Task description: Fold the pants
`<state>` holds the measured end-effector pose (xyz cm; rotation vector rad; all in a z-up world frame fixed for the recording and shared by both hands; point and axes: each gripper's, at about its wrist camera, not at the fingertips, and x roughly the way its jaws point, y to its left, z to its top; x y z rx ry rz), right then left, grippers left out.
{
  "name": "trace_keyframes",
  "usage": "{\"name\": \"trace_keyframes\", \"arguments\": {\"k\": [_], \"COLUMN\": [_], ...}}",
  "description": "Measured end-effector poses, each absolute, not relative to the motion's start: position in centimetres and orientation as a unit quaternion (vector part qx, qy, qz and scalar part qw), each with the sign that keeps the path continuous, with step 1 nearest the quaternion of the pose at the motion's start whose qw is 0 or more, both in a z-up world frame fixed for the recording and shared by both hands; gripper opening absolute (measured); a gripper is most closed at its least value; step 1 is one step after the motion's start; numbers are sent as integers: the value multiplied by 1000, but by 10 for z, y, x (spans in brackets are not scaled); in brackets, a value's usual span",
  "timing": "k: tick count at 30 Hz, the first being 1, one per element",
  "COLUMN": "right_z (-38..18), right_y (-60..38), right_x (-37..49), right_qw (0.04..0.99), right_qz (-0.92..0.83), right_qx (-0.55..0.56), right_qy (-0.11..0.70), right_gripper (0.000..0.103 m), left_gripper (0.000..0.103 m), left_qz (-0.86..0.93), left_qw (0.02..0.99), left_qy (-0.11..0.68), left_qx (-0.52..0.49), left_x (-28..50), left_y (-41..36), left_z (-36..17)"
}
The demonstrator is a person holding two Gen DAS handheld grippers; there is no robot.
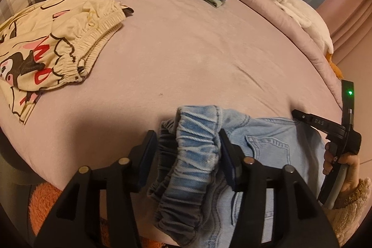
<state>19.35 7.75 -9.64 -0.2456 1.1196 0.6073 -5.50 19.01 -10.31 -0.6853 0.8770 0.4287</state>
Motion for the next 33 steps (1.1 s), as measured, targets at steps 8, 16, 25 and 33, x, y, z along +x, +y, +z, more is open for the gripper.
{"name": "trace_keyframes", "arguments": {"k": [8,16,25,33], "right_z": [-95,-97,-90,-23], "right_y": [74,77,72,-30], "right_x": [192,191,202,206], "right_qw": [802,806,806,862], "right_qz": [278,275,274,220], "right_qx": [-120,-117,-80,3], "right_qy": [515,511,518,458], "right_gripper": [10,10,10,59], "left_gripper": [56,61,61,72], "left_qz": [202,210,230,220], "left_qw": [826,824,826,857], "left_qy": [413,417,412,375], "left_qx": [-325,-322,-309,-278], "left_x": [-57,-56,-60,-72], "left_y": [192,191,181,164], "left_z": [-104,-104,-89,-32]}}
